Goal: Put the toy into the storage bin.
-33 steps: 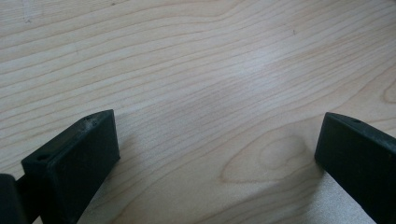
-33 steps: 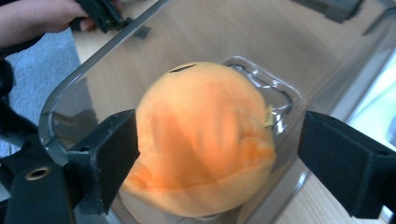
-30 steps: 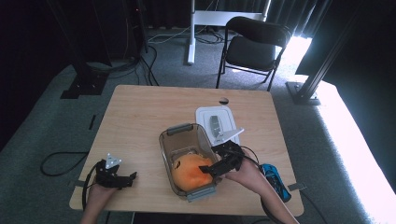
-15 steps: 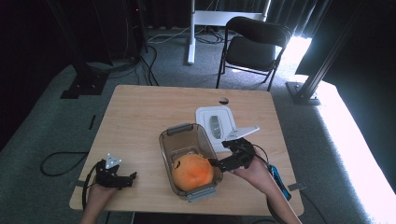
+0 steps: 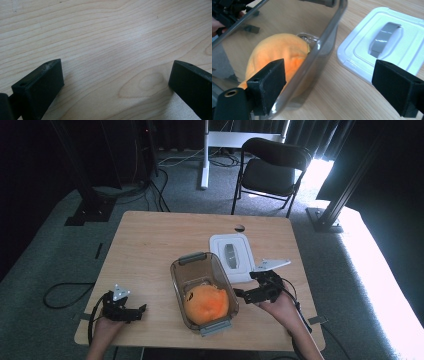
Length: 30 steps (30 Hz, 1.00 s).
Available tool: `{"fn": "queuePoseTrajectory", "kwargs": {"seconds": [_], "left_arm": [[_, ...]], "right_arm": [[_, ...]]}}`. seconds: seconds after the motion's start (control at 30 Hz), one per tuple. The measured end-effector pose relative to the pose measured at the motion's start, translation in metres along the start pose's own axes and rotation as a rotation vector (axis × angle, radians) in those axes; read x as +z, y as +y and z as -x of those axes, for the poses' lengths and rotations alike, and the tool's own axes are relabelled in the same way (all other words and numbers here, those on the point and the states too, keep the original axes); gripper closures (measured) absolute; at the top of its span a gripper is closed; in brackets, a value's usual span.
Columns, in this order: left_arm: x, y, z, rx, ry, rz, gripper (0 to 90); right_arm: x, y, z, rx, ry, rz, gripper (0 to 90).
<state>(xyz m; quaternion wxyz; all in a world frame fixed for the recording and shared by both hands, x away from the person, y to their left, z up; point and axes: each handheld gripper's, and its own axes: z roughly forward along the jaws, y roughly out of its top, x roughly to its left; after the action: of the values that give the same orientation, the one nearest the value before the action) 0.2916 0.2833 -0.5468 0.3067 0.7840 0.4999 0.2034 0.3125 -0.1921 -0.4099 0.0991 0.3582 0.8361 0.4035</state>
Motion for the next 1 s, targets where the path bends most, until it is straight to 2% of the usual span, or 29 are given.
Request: {"fn": "queuePoseTrajectory", "kwargs": {"seconds": [0.23,0.43,0.57,0.9,1.0], "left_arm": [[0.0,0.0,0.0,0.002,0.0,-0.001,0.1],[0.0,0.0,0.0,0.002,0.0,-0.001,0.1],[0.0,0.0,0.0,0.002,0.0,-0.001,0.1],[0.0,0.0,0.0,0.002,0.0,-0.001,0.1],[0.0,0.0,0.0,0.002,0.0,-0.001,0.1]], "right_arm": [[-0.007,-0.014,0.01,0.041,-0.053,0.03,11.4],[-0.008,-0.026,0.014,0.065,-0.112,0.027,11.4],[-0.008,-0.035,0.017,0.081,-0.13,0.02,11.4],[-0.011,-0.066,0.026,0.14,-0.201,0.027,11.4],[-0.014,-0.076,0.03,0.161,-0.236,0.031,11.4]]}}
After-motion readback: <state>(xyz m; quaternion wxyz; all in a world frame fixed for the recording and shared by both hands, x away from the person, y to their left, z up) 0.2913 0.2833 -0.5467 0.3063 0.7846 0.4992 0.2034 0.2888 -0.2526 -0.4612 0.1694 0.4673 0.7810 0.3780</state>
